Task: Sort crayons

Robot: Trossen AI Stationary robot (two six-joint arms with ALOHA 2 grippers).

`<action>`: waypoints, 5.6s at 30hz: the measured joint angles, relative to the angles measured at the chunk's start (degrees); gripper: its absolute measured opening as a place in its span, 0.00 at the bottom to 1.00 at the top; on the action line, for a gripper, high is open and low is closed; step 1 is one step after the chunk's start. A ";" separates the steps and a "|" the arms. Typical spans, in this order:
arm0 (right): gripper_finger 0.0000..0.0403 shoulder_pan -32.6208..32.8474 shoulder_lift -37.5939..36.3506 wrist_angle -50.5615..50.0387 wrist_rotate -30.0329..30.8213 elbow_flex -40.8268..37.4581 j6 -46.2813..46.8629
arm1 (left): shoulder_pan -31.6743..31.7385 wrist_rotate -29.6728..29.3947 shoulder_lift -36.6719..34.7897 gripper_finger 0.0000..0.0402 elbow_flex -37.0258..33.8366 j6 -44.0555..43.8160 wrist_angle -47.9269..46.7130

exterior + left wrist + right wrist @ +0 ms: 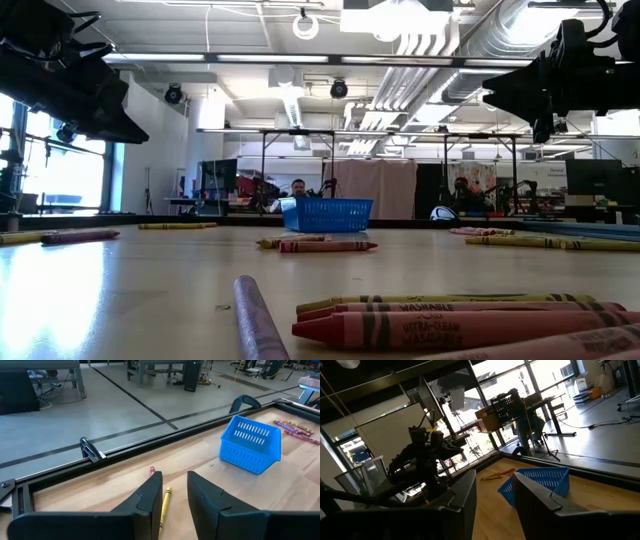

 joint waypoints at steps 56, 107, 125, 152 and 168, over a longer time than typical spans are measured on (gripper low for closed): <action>0.28 0.00 0.00 0.12 1.31 0.01 0.54 | 0.00 0.00 0.00 0.19 0.02 0.00 0.00; 0.28 -0.47 53.47 -70.92 27.68 49.49 30.94 | -0.02 0.00 0.00 0.19 0.00 0.00 0.00; 0.28 -23.04 79.32 -57.74 8.19 49.56 13.50 | -0.02 0.00 0.00 0.19 0.02 0.00 0.00; 0.21 -26.13 96.06 -52.26 5.45 50.50 8.47 | -0.02 0.00 0.00 0.19 0.01 0.00 -0.02; 0.02 -26.94 91.49 -71.34 8.85 55.33 6.41 | -0.02 0.00 0.00 0.19 0.00 0.00 -0.02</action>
